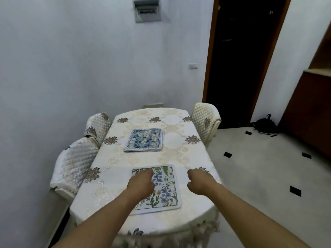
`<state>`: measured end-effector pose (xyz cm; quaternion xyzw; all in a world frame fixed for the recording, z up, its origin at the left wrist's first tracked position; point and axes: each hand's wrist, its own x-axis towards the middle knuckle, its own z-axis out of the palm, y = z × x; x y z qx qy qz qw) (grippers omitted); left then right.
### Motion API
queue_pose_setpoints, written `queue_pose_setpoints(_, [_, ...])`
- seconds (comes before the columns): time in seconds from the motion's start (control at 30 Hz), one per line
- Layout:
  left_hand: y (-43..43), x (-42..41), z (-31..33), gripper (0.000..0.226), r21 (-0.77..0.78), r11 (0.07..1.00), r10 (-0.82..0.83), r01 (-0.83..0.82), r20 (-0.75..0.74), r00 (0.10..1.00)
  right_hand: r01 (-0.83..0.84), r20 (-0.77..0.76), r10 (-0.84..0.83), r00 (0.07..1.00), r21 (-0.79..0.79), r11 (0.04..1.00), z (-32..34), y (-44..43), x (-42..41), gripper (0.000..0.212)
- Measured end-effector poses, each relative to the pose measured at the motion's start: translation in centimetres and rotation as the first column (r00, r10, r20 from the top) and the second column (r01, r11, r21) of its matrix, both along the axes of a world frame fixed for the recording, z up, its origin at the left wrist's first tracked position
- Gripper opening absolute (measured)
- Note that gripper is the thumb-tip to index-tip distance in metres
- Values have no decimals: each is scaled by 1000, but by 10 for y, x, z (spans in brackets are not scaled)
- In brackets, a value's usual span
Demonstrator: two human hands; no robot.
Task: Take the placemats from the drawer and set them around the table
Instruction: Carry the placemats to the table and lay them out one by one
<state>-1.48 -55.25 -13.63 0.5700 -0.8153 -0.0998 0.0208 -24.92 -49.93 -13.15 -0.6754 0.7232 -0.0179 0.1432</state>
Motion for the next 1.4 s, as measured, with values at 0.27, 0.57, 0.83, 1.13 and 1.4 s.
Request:
queue_pose_setpoints(0.27, [113,-110,31,30,-129,991,-17,37,153,988,-35,-18,35,999,9,999,46,132,-116,9])
queue_pose_setpoints(0.57, [211,-232,37,33,-227,965,-62,132,291,955,1,-53,-4,999,-51,999,76,235,-219,20])
queue_pose_setpoints(0.83, [213,-314,39,34,-229,951,-151,209,248,957,-20,-128,2,992,-146,989,64,250,-276,11])
queue_pose_setpoints(1.13, [137,-416,31,32,-196,934,-260,298,197,945,21,-189,-41,981,-105,994,42,178,-357,13])
queue_pose_setpoints(1.4, [11,-479,22,31,-122,966,-223,230,69,972,-9,-181,3,983,-35,999,33,40,-412,11])
